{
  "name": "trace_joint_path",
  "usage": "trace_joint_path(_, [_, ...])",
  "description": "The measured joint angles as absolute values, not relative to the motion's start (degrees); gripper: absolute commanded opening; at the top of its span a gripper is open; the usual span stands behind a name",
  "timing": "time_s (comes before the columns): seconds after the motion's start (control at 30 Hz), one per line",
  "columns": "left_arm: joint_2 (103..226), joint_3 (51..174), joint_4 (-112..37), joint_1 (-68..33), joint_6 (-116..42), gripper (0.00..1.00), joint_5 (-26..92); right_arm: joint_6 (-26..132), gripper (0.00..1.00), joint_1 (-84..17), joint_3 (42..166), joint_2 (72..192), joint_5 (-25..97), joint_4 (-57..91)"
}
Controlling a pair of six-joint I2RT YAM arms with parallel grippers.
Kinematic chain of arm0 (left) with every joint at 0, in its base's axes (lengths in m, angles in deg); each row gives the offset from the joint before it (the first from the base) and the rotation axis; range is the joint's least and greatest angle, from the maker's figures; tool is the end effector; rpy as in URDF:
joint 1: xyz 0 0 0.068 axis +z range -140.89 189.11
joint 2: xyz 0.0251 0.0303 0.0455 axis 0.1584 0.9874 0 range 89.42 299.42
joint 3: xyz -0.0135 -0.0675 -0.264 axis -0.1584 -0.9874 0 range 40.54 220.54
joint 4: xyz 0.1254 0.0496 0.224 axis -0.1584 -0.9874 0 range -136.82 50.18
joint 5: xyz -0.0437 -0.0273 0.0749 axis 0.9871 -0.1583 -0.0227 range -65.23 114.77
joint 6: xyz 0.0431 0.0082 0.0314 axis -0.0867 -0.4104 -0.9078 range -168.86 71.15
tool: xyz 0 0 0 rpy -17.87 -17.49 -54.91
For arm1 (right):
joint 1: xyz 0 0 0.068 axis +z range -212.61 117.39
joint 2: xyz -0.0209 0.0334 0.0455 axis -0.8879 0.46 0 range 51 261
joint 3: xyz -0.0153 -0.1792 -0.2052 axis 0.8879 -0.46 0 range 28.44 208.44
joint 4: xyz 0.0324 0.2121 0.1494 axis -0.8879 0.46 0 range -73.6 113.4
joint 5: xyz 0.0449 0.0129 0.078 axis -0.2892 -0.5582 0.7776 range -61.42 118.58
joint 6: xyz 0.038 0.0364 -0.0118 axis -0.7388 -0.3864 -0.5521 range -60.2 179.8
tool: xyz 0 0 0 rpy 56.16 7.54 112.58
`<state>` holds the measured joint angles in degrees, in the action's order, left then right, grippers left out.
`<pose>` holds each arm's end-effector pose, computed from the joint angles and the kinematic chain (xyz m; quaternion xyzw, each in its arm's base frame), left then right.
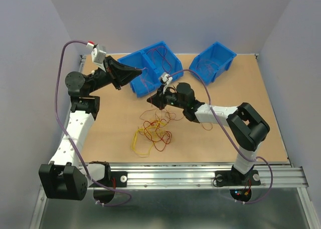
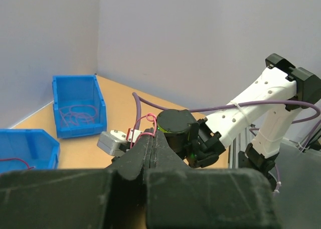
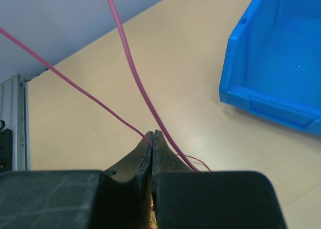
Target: Untangle the cables
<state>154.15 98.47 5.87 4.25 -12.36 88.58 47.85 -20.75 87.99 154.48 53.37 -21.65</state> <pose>0.2240 -0.0511 0.4391 0.3589 0.4823 -0.4838 0.6360 0.2920 0.2817 0.2326 -0.3261 0.6635 0.4382 0.5113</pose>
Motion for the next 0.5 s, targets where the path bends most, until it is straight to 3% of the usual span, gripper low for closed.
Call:
trace_joint_path(0.03, [154.2, 98.6, 5.8, 4.2, -12.3, 0.0, 88.7, 47.9, 0.08, -20.7, 88.0, 154.5, 53.2, -21.6])
trace_joint_path(0.07, [154.4, 98.7, 5.7, 4.2, -12.3, 0.0, 88.9, 48.0, 0.21, -20.7, 88.0, 154.5, 53.0, -21.6])
trace_joint_path(0.17, [154.5, 99.2, 5.7, 4.2, -12.3, 0.0, 89.0, 48.2, 0.3, -20.7, 87.9, 154.5, 53.0, -21.5])
trace_joint_path(0.27, [154.5, 99.6, 5.8, 4.2, -12.4, 0.0, 89.0, 48.0, 0.27, -20.7, 86.7, 153.7, 52.9, -21.3])
trace_joint_path(0.3, [154.5, 99.6, 5.8, 4.2, -12.5, 0.0, 89.0, 47.9, 0.16, -20.8, 85.6, 152.6, 52.8, -21.2])
trace_joint_path(0.4, [154.6, 99.6, 5.8, 4.2, -13.4, 0.0, 88.5, 47.2, 0.01, -20.8, 81.3, 147.7, 52.4, -20.8])
trace_joint_path(0.5, [155.2, 99.3, 5.8, 4.2, -15.1, 0.0, 87.8, 46.4, 0.05, -20.8, 78.4, 142.6, 51.9, -19.8])
